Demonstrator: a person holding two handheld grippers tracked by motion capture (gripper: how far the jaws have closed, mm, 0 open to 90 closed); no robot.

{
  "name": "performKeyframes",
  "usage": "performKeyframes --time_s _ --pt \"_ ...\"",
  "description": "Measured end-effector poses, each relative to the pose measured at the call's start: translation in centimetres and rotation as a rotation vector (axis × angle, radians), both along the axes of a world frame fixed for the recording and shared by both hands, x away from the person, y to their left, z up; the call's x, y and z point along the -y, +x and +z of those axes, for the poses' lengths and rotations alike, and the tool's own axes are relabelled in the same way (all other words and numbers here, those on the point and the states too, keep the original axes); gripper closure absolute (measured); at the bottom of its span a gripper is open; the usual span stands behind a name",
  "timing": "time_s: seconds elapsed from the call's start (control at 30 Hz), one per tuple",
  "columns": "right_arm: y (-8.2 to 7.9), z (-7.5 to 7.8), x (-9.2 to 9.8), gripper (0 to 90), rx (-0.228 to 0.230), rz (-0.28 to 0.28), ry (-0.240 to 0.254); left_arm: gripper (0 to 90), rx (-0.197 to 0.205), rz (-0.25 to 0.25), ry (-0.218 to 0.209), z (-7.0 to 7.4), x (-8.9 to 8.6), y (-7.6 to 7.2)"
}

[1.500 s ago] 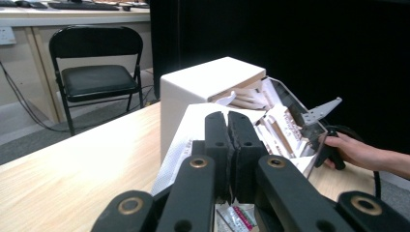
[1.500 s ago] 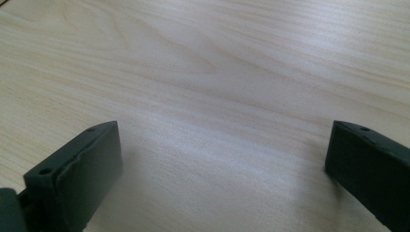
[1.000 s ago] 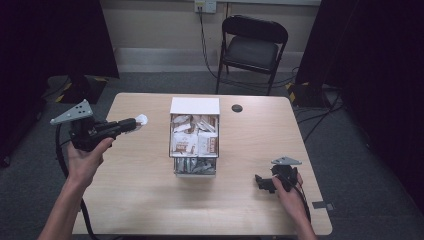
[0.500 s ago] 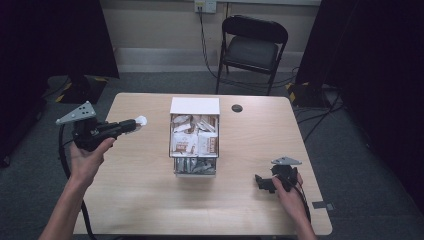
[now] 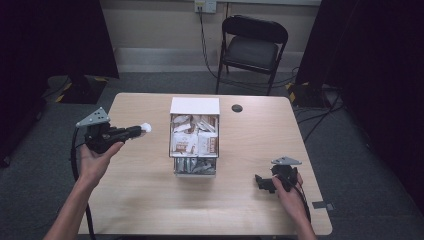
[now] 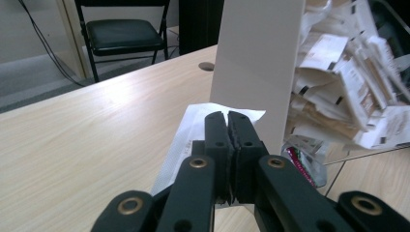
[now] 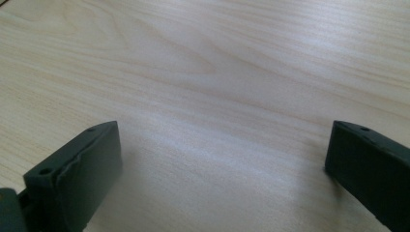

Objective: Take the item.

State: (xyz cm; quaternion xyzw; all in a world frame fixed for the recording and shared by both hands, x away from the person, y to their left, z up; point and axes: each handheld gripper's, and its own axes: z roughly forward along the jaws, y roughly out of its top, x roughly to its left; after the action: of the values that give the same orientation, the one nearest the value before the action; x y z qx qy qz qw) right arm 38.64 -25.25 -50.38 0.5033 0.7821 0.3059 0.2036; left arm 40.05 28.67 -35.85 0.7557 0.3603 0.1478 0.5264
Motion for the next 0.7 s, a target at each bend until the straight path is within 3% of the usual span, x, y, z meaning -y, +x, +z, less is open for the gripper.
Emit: performKeyframes --time_s 0.7 --pt "0.0 0.0 0.0 0.0 0.0 0.0 0.0 88.1 -0.036 0.009 0.054 -2.7 0.8 1.0"
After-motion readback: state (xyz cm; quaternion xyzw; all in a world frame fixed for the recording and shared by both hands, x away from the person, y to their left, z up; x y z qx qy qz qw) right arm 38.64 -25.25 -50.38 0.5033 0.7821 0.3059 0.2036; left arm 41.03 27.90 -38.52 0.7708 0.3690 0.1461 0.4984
